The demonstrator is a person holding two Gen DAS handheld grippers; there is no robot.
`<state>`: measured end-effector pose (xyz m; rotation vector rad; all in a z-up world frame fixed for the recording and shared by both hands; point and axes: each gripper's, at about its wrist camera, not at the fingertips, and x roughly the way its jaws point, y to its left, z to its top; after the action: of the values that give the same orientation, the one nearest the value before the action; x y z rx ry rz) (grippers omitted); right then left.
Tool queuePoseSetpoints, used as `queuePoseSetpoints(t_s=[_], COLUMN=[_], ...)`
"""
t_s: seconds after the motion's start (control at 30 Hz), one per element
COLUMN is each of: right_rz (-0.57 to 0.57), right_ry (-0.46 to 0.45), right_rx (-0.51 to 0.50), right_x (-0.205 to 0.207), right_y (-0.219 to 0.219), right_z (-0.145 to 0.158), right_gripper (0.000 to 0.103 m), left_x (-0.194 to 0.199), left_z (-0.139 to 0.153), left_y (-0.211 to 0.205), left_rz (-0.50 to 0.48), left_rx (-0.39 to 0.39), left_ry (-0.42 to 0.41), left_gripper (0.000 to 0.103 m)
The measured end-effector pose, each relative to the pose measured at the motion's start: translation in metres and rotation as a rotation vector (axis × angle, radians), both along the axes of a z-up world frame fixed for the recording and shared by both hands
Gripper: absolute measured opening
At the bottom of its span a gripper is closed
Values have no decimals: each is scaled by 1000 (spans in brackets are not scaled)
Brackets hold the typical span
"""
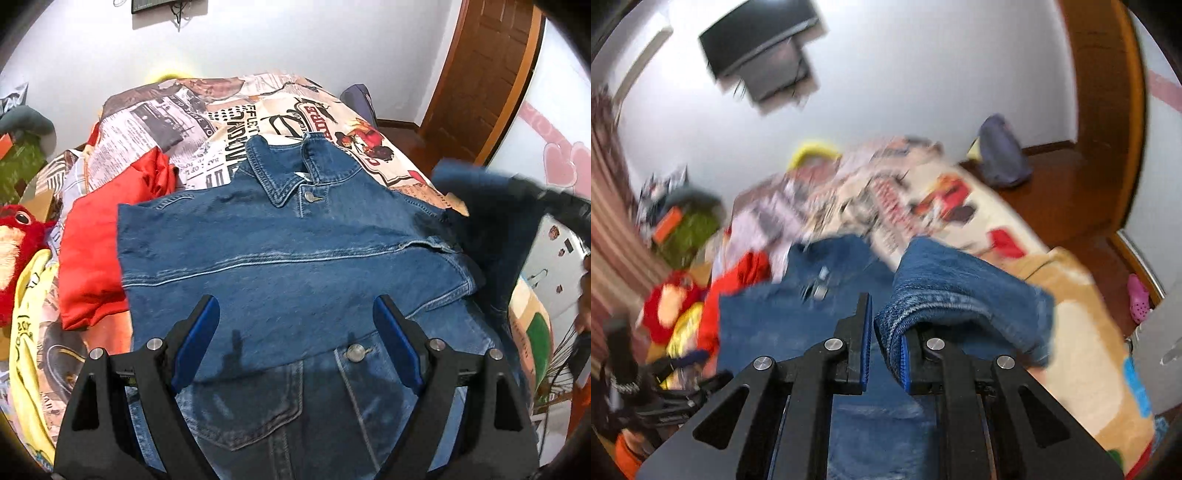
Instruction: Fold large clothes
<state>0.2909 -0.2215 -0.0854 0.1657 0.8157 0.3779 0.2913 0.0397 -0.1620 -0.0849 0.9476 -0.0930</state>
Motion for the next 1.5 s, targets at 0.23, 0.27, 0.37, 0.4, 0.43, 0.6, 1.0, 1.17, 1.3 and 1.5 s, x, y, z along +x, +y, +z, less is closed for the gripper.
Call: queuePoseSetpoints(t_s=[0.23,0.27,0.37,0.4,0.43,0.6,1.0,1.17,1.3,1.5], right_rz=[117,122,143,152,161,147,-151,-194,-193,-144], right_ry=[156,160,181,196,213,159,114,174,219,261], right_rx=[-88,-107,-152,-150,-140,-110,-145,-101,-69,-78], right_x=[-8,-10,-18,-20,-21,-34,-31,-26,-23,-16], right_y=[52,57,57,56,54,35,-69,-93,-100,-91], right_z=[-62,-64,-65,-63,-60,-42,-42,-61,-79,-97], right_gripper=[12,12,16,23,32,45,49,48,49,49], left_x=[-15,-17,-19,-19,-19,-11,38,58,70,99], left_z=[-8,-9,-15,-16,-18,-12,36,21,-4,-36], left_y=[15,17,20,20,20,12,-107,-173,-210,-217], left_rz=[9,12,18,19,20,-2,-274,-415,-513,-493], left_rx=[-9,-11,-21,-22,-21,-23,73,122,193,169], left_ry=[14,17,31,34,37,30,-55,-37,-7,101], left_gripper=[85,85,85,85,85,85,88,88,88,55])
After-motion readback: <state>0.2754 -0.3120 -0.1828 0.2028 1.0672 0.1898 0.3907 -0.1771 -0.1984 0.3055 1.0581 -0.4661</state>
